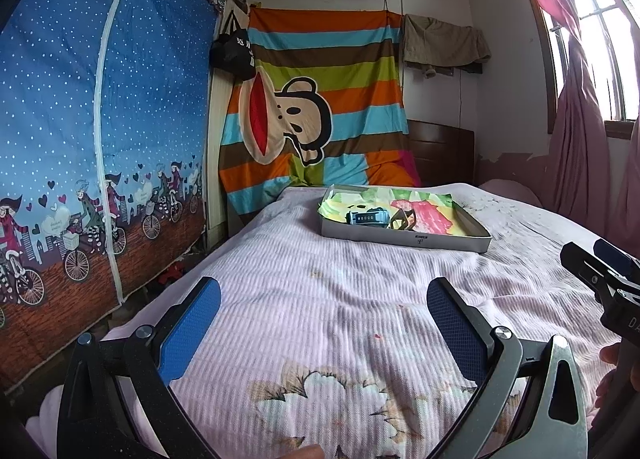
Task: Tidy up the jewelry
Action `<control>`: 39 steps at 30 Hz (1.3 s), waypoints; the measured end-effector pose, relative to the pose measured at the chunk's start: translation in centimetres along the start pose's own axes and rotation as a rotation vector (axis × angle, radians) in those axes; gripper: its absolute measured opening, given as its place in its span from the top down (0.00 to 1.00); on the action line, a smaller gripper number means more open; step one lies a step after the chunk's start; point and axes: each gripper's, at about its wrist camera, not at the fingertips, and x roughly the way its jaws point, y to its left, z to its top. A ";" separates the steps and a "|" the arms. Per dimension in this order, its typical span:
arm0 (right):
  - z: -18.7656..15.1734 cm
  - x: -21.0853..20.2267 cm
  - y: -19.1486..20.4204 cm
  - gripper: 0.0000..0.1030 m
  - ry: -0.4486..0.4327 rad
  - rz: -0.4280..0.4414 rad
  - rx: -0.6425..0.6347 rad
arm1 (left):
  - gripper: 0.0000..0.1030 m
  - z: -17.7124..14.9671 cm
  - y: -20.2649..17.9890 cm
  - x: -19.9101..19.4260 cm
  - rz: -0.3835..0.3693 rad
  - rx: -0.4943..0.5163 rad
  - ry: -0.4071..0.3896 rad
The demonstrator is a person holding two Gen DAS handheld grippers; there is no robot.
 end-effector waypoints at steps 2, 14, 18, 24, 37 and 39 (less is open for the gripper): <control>0.0 0.0 0.0 0.00 0.000 0.000 0.001 | 0.02 -0.1 0.0 0.0 0.000 0.000 -0.001; 0.0 -0.1 0.0 0.00 0.000 0.001 0.001 | 0.02 0.0 -0.2 -0.2 0.009 0.003 -0.007; 0.0 0.0 0.0 0.00 0.000 0.001 0.000 | 0.02 0.0 -0.2 -0.1 0.009 0.003 -0.006; 0.0 0.0 0.0 0.00 0.000 0.000 -0.001 | 0.02 -0.1 -0.3 0.0 0.010 0.002 -0.004; 0.1 0.0 0.0 0.00 0.003 0.001 -0.001 | 0.02 -0.3 -0.6 0.2 0.004 0.008 0.004; 0.1 0.0 0.0 0.00 0.002 0.001 -0.001 | 0.02 -0.3 -0.6 0.3 0.005 0.006 0.006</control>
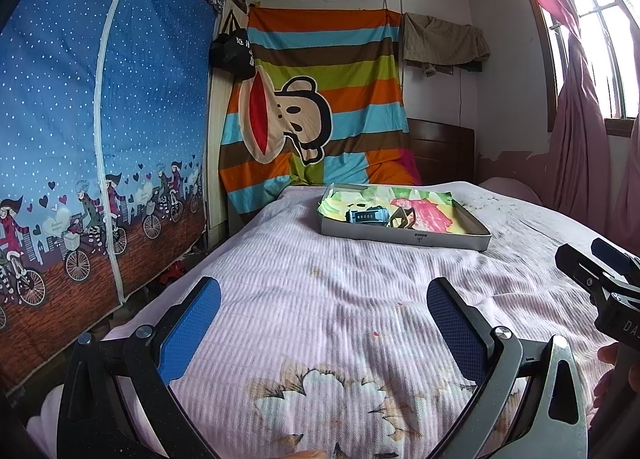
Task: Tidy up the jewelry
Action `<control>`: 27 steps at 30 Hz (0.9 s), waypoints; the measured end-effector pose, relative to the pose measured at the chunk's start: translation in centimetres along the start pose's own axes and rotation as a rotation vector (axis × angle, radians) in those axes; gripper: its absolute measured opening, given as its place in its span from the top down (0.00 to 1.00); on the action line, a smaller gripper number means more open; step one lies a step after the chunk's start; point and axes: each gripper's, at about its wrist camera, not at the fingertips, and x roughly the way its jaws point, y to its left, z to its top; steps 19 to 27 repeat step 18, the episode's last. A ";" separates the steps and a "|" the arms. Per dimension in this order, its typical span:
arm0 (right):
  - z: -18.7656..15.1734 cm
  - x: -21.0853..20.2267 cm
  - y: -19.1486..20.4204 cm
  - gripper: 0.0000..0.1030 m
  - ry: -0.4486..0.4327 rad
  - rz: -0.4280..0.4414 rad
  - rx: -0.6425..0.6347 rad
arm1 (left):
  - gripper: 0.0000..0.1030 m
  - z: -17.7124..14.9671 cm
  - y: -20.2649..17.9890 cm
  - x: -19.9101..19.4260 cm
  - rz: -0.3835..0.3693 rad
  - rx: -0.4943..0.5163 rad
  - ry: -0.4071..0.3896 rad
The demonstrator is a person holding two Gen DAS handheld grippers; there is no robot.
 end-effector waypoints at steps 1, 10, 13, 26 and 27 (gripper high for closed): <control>0.0 0.0 0.0 0.00 0.000 0.000 0.000 | 0.02 0.0 0.0 0.0 0.002 -0.001 0.000; 0.0 0.0 0.0 0.00 0.001 0.000 0.000 | 0.02 -0.1 0.0 0.0 0.005 -0.002 0.000; 0.0 0.0 0.0 0.00 0.001 0.000 -0.001 | 0.02 -0.1 0.0 0.0 0.006 -0.002 0.000; 0.0 0.0 0.0 0.00 0.003 0.001 -0.001 | 0.02 -0.2 0.1 0.1 0.007 -0.004 0.003; 0.0 0.0 0.0 0.00 0.003 0.001 -0.001 | 0.02 -0.2 0.1 0.1 0.007 -0.004 0.003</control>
